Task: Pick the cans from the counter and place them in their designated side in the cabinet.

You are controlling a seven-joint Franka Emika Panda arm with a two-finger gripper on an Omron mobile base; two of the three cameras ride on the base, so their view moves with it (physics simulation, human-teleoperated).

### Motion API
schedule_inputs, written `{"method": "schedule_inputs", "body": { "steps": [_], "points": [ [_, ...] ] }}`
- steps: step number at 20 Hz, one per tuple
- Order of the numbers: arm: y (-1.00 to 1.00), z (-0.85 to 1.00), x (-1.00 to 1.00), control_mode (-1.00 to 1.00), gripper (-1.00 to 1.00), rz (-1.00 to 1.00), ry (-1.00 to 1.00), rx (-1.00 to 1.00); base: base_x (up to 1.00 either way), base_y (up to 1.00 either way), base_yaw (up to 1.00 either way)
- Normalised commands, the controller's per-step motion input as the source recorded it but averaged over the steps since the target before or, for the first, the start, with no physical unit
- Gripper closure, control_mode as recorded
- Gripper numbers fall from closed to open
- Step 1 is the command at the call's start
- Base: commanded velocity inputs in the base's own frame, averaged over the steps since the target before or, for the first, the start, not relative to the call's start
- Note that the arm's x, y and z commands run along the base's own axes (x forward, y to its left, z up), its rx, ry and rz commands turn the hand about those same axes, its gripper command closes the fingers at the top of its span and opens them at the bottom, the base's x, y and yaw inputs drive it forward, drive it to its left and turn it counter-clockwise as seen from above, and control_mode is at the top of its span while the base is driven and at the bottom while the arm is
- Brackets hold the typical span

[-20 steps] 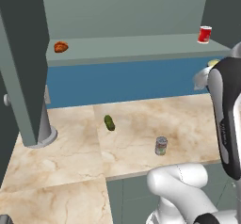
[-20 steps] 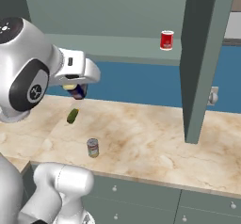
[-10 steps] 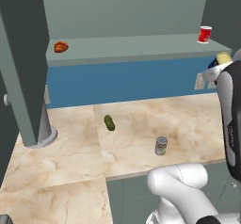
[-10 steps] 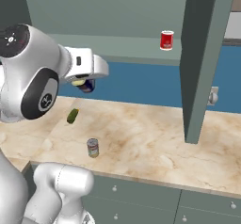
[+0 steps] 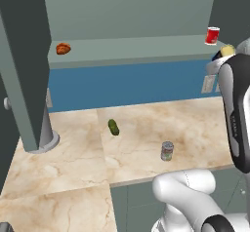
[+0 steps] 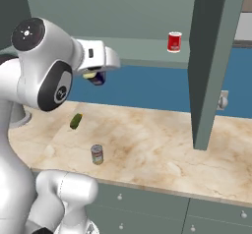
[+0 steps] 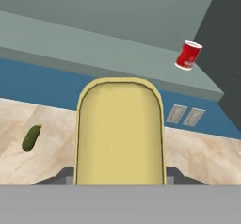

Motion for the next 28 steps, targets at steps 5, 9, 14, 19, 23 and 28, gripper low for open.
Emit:
{"method": "schedule_inputs", "body": {
  "steps": [5,9,14,19,23,28],
  "points": [
    [-0.1,0.09,0.3,-1.0,1.0,0.0,-0.1,0.0,0.0,0.0,0.0],
    [-0.11,0.08,0.35,-1.0,1.0,0.0,-0.08,0.0,0.0,0.0,0.0],
    [-0.13,0.13,0.33,-1.0,1.0,0.0,-0.06,0.0,0.0,0.0,0.0],
    [-0.14,0.02,0.4,-1.0,1.0,0.0,0.0,0.0,0.0,0.0,0.0],
    [-0.17,0.0,0.41,-1.0,1.0,0.0,0.02,0.0,0.0,0.0,0.0],
    [-0.18,0.0,0.43,-1.0,1.0,0.0,0.01,0.0,0.0,0.0,0.0]
  ]
}}
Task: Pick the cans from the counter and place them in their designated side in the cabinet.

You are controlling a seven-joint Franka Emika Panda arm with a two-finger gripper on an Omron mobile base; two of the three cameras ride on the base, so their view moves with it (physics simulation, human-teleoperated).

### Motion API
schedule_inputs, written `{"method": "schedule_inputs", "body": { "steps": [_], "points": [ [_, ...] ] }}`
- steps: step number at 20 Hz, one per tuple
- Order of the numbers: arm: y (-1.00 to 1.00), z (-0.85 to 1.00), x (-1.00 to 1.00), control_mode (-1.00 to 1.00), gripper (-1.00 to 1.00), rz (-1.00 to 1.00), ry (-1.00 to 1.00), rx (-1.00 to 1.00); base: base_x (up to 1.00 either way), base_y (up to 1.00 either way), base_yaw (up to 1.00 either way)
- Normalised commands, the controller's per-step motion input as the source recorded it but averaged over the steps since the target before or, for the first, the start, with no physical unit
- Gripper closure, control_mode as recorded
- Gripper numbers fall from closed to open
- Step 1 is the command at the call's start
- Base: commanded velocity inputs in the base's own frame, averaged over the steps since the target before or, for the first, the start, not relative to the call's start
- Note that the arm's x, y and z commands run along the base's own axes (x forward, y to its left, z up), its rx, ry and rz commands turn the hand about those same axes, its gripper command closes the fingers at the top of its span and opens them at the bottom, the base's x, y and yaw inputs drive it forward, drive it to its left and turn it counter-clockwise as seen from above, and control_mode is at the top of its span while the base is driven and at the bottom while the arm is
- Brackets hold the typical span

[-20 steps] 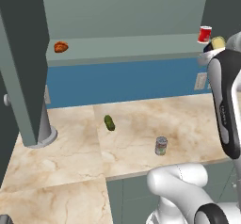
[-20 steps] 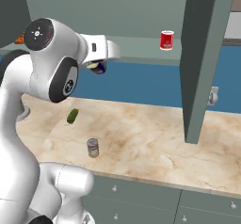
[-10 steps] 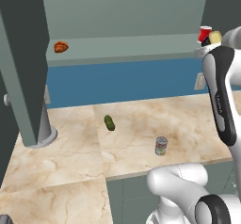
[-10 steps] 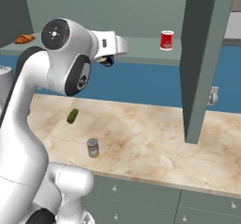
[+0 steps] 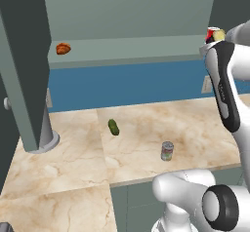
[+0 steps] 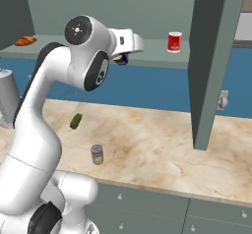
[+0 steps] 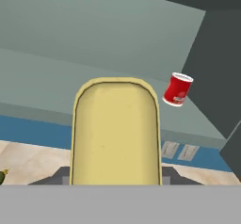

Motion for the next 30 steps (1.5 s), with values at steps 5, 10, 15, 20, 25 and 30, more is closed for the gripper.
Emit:
{"method": "schedule_inputs", "body": {
  "steps": [5,10,15,20,25,30],
  "points": [
    [-0.17,0.0,0.46,-1.0,1.0,0.0,0.01,0.0,0.0,0.0,0.0],
    [-0.18,0.0,0.47,-1.0,1.0,0.0,0.04,0.0,0.0,0.0,0.0],
    [-0.2,0.0,0.46,-1.0,1.0,0.0,0.06,0.0,0.0,0.0,0.0],
    [-0.21,0.0,0.44,-1.0,1.0,0.0,0.05,0.0,0.0,0.0,0.0],
    [-0.16,-0.09,0.35,-1.0,1.0,0.0,0.01,0.0,0.0,0.0,0.0],
    [-0.09,-0.18,0.25,-1.0,1.0,0.0,0.0,-0.02,0.0,0.0,0.0]
  ]
}}
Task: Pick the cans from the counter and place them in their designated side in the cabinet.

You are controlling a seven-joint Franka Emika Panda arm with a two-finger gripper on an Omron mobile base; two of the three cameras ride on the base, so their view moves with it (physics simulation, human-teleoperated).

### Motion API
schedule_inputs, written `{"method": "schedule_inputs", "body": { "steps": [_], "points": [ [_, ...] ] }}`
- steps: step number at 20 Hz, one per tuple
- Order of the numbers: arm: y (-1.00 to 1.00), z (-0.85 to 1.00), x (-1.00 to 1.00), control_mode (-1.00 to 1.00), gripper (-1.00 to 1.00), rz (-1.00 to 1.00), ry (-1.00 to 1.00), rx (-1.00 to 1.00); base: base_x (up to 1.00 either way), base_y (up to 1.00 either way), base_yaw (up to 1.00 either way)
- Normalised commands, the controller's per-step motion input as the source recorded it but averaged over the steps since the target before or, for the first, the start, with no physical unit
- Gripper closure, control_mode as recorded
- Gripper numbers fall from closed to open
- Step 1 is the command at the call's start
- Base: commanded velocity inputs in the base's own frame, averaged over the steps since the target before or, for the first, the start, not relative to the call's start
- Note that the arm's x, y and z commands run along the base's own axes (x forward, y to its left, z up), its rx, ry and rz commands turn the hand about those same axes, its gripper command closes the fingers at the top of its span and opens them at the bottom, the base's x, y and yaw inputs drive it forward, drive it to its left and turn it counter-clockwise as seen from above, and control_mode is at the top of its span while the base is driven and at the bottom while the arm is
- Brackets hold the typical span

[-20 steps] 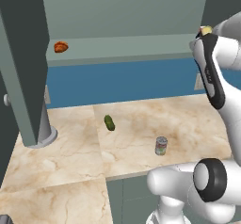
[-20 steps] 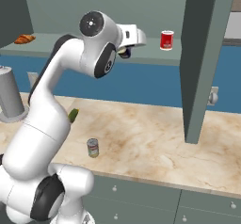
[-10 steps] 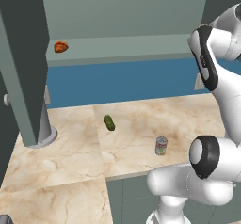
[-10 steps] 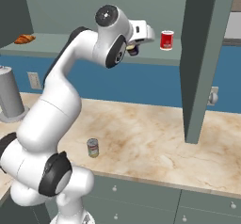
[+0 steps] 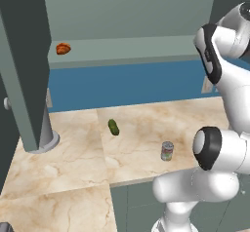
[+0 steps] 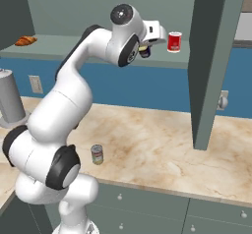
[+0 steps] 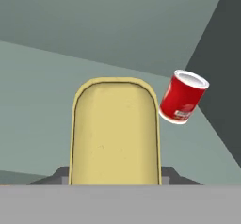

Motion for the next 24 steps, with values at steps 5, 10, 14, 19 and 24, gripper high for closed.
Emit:
{"method": "schedule_inputs", "body": {
  "steps": [5,10,14,19,24],
  "points": [
    [-0.05,-0.16,0.28,-1.0,1.0,0.0,0.0,-0.02,0.0,0.0,0.0],
    [-0.13,-0.08,0.29,-1.0,1.0,0.0,0.0,-0.02,0.0,0.0,0.0],
    [-0.18,-0.01,0.27,-1.0,1.0,0.0,0.0,0.0,0.0,0.0,0.0],
    [-0.13,-0.07,0.29,-1.0,1.0,0.0,0.01,0.0,0.0,0.0,0.0],
    [-0.12,-0.19,0.2,-1.0,1.0,0.0,0.05,0.0,0.0,0.0,0.0]
  ]
}}
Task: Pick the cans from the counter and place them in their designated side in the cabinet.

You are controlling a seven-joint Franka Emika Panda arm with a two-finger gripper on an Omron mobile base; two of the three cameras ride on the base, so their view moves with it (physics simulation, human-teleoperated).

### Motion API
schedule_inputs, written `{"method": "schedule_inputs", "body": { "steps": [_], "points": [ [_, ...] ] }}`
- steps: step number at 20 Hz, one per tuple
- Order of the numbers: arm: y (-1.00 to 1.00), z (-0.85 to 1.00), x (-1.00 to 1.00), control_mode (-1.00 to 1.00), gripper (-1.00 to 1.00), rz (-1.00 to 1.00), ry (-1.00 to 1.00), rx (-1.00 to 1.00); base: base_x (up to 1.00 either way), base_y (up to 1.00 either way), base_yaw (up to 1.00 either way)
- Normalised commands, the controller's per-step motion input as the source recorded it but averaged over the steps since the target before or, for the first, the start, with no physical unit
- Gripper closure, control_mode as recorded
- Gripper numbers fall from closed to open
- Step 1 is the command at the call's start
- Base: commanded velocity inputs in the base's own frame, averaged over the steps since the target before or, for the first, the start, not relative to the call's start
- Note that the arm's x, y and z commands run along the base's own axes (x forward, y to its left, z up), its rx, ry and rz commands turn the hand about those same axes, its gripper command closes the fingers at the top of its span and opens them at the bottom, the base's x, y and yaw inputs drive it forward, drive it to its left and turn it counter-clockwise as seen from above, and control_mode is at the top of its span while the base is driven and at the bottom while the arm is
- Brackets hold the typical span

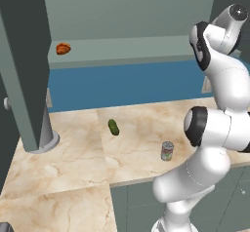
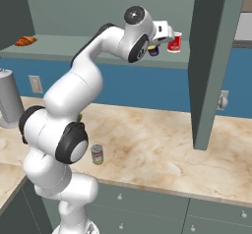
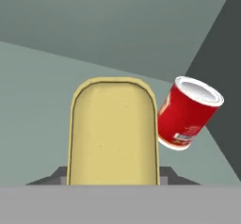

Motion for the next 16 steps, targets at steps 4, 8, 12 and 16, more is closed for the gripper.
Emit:
{"method": "schedule_inputs", "body": {
  "steps": [4,8,12,16],
  "points": [
    [-0.05,-0.28,0.14,-1.0,1.0,0.0,0.03,-0.01,0.0,0.0,0.0],
    [-0.01,-0.26,0.11,-1.0,-1.0,0.0,0.0,-0.03,0.0,0.0,0.0],
    [-0.08,-0.03,0.14,-1.0,-1.0,0.02,-0.05,-0.01,0.0,0.0,0.0],
    [-0.08,0.0,0.2,-1.0,-1.0,0.03,-0.08,0.0,0.0,0.0,0.0]
  ]
}}
